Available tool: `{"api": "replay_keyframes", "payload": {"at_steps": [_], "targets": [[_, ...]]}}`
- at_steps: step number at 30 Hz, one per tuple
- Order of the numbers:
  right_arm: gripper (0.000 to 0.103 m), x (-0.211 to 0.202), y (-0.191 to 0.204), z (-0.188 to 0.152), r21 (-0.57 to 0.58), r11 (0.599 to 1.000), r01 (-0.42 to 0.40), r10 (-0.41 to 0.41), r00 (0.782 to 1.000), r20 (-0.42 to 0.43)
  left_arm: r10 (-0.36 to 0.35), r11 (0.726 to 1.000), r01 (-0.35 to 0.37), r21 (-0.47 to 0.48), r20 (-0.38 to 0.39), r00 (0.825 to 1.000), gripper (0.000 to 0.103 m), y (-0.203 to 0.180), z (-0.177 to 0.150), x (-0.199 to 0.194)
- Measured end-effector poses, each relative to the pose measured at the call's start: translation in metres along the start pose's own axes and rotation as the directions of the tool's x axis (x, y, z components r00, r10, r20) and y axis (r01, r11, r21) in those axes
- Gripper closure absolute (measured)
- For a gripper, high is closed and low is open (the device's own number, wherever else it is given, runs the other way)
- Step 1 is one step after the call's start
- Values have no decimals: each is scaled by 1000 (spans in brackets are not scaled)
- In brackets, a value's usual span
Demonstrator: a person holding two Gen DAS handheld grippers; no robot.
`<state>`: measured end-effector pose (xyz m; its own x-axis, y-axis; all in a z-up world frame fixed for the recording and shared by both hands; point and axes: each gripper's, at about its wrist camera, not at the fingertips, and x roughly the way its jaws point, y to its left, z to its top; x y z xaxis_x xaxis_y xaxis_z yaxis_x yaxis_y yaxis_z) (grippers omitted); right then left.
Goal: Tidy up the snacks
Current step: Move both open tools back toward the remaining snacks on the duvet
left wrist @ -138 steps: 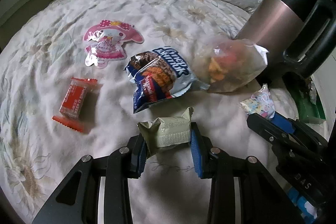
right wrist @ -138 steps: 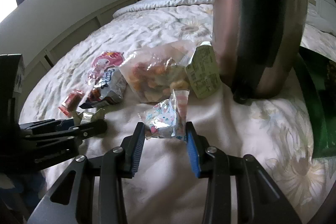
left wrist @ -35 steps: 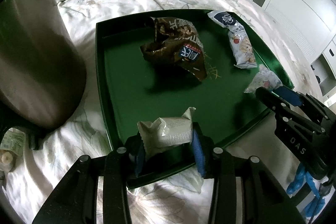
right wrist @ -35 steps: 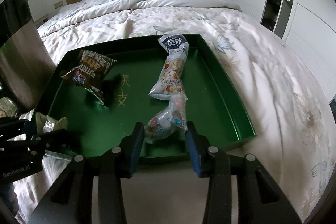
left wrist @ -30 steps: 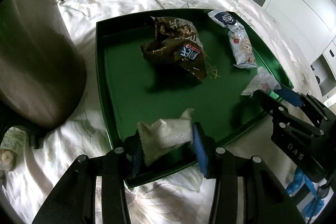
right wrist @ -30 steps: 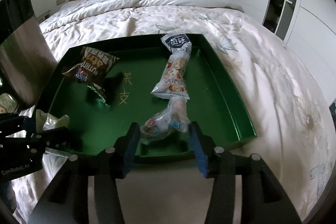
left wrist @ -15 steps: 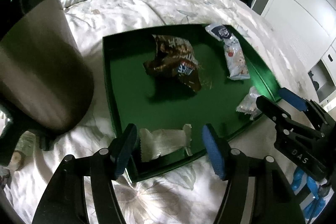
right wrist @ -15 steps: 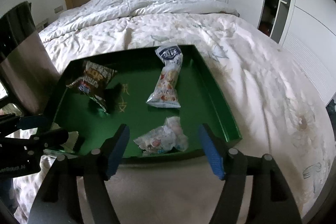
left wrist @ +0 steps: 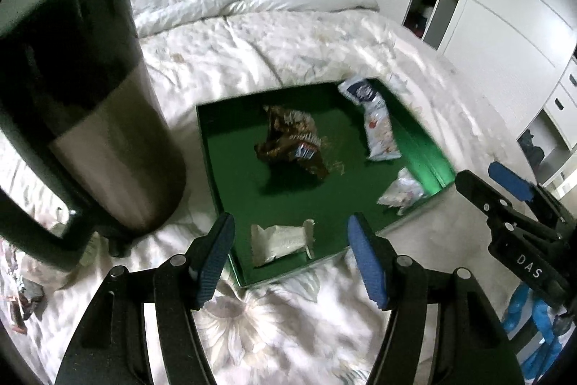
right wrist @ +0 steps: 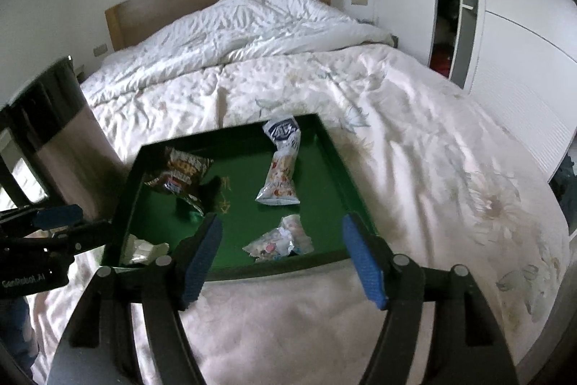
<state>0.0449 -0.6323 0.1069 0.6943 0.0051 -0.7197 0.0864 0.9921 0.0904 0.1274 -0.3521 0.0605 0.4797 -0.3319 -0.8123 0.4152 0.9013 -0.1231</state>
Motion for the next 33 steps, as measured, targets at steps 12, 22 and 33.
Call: {"api": "replay_keyframes", "payload": {"at_steps": [12,22,33], "targets": [[0,-106,3,15,34,999,8,-14,986,168,-34,999,36,-10,144,989,43,2,-7,-89],[0,-190,40,16,-6,1000,-14,15,956,293,23,997,-4,-78,244,969,41,47,-34,-161],[0,-235,104,-9,-101,992,-77,107,937,333,110,988,-74,-134,284,953,41,101,-86,-213]]}}
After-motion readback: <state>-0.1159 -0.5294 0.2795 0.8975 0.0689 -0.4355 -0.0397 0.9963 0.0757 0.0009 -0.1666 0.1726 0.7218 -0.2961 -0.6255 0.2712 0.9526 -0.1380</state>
